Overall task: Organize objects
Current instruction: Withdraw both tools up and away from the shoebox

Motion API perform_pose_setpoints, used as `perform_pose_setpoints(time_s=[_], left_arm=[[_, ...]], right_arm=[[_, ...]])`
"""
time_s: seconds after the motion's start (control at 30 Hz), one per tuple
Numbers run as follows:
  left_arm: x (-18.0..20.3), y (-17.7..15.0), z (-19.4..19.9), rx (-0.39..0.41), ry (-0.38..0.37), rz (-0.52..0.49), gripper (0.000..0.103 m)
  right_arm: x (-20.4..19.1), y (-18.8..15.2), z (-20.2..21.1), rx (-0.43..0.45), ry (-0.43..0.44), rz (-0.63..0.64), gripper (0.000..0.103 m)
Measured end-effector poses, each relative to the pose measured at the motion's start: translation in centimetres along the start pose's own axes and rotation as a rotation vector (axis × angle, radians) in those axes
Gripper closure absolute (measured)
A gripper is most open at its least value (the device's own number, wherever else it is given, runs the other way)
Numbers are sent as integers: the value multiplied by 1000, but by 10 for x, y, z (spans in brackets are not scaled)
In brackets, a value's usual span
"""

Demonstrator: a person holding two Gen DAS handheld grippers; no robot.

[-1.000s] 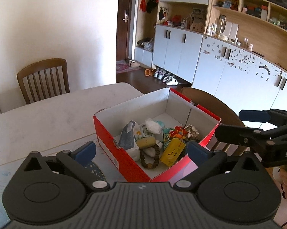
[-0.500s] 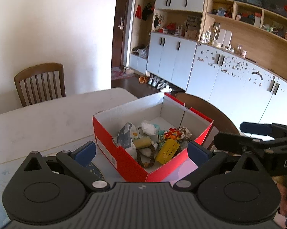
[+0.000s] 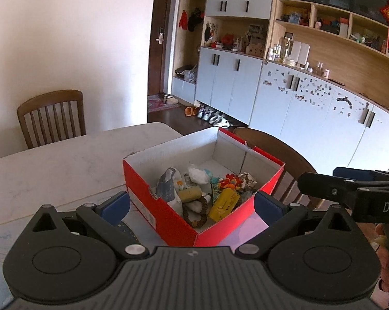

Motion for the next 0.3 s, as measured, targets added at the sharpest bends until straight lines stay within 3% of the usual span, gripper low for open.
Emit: perform_pose_setpoints(time_s=[0.3], left_arm=[[-6, 0, -1, 3, 6, 18, 0]], right_arm=[[-2, -4, -1, -5, -8, 1, 1]])
Point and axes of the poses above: each gripper's, at about its wrist camera, not at the fingertips, and z roughly against the way its jaws point, x to its right, y to its top, the point moved 6 cm from there along -z, roughly the way its jaws point, and after that the axes turned 14 degrees about -y, right-handed, at the moved point
